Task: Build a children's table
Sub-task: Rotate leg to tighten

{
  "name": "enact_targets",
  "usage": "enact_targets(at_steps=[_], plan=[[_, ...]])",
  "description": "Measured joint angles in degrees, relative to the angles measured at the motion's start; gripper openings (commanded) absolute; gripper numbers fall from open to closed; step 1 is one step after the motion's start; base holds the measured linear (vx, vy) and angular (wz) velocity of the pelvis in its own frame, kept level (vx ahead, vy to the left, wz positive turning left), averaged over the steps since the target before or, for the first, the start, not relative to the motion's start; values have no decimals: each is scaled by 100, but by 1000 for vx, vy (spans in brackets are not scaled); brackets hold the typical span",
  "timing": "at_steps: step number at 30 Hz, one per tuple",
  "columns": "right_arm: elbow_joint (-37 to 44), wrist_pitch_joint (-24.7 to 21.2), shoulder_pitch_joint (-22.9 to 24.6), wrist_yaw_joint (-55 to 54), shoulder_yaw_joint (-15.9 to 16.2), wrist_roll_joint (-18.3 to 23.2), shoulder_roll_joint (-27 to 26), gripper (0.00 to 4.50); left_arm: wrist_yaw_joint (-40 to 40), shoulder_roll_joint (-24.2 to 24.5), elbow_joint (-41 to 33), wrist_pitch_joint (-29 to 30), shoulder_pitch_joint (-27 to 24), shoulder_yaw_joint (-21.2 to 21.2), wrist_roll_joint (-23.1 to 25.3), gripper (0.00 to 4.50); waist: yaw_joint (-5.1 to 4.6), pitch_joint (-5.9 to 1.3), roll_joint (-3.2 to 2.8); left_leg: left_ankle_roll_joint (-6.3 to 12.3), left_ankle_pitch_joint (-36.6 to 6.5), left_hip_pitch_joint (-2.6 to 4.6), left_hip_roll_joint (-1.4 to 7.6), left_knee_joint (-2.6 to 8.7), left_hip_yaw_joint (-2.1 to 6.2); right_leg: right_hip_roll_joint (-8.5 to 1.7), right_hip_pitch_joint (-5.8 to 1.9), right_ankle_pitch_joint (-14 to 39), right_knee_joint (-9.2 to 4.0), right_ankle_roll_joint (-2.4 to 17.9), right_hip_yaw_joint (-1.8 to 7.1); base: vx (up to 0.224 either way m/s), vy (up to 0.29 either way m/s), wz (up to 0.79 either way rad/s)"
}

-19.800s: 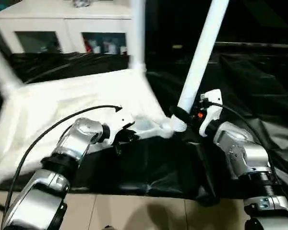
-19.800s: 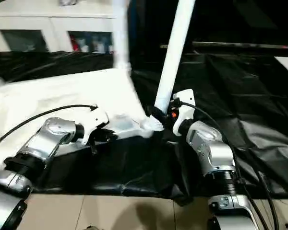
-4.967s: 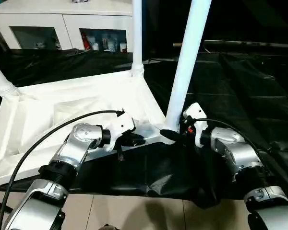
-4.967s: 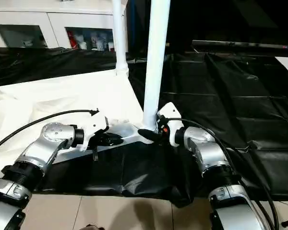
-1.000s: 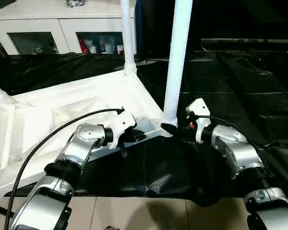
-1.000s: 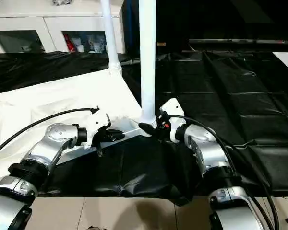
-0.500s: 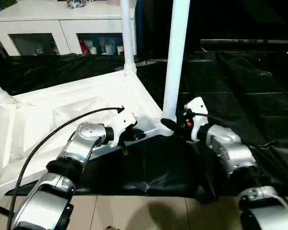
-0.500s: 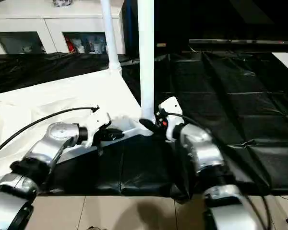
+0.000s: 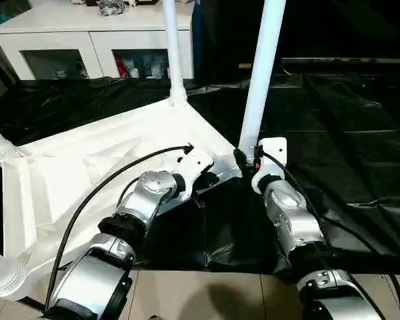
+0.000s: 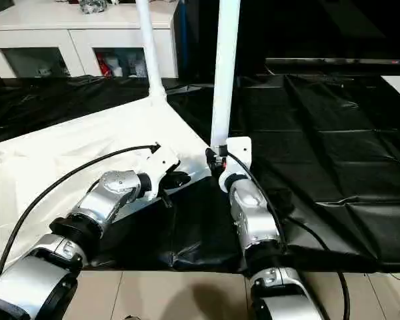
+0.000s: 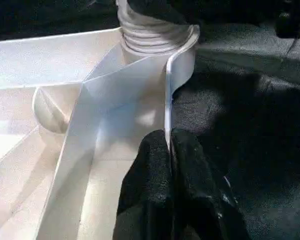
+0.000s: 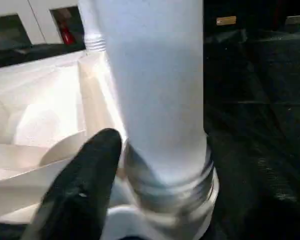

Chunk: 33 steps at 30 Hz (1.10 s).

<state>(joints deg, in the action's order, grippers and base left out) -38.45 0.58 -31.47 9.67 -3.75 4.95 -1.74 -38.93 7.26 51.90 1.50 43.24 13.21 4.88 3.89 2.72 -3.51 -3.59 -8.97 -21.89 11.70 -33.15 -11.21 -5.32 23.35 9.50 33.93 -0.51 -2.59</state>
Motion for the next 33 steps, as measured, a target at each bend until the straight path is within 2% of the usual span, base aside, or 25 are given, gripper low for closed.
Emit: enact_targets(at_steps=[1,2,6,7,12,16,20,27,29,31,33], plan=[[0,7,0,108,22,5,29,322,-23,36,0,-27,-6,1,0,0,-24,0,0,0,0,-3,0,1,1,0,1,0,0,0,-1,0,0,0],[-1,4,0,252,44,7,76,344,-75,67,-1,-53,-9,1,-1,0,-42,0,0,0,0,-4,0,1,1,0,3,0,0,0,-1,0,0,0],[53,-123,0,885,194,34,394,344,-337,255,-125,-177,-111,4,-19,0,-66,1,2,0,0,-8,2,1,2,1,5,-4,1,6,-4,0,0,0],[150,-271,0,1241,231,88,595,344,-502,347,-212,-225,-168,13,-34,0,-75,2,3,0,0,-12,4,2,1,2,8,-14,2,23,-4,0,0,0],[544,-906,5,2585,431,342,1237,344,-1155,675,-419,-453,-325,32,-138,0,-36,12,23,1,0,-22,15,11,-4,5,22,5,8,-2,-15,0,0,0],[689,-1263,4,3417,539,504,1649,344,-1663,972,-663,-572,-499,40,-250,0,30,23,78,2,1,-31,17,11,-14,5,38,8,16,-2,-11,0,0,0],[671,-1403,-58,4010,718,550,1836,344,-2000,1153,-942,-604,-663,73,-299,0,120,28,124,2,0,-31,16,2,-21,2,42,7,23,-2,-2,0,0,0],[501,-1418,-259,4274,917,393,1886,344,-2198,1223,-1069,-599,-737,75,-330,0,138,30,138,1,0,-32,16,1,-22,1,42,7,24,-1,-1,0,0,0],[417,-1406,-296,4289,950,384,1880,309,-2202,1225,-1072,-591,-738,75,-338,0,138,30,139,1,0,-32,16,2,-22,1,42,7,24,-1,-2,0,0,0],[380,-1401,-317,4293,952,381,1881,304,-2216,1235,-1115,-567,-764,74,-348,0,141,30,139,1,0,-32,16,2,-22,1,42,7,24,-1,-2,0,0,0],[310,-1402,-377,4307,977,363,1878,277,-2214,1247,-1135,-541,-773,67,-348,0,137,29,140,1,0,-31,16,0,-22,1,43,7,27,-1,-1,0,0,0]])
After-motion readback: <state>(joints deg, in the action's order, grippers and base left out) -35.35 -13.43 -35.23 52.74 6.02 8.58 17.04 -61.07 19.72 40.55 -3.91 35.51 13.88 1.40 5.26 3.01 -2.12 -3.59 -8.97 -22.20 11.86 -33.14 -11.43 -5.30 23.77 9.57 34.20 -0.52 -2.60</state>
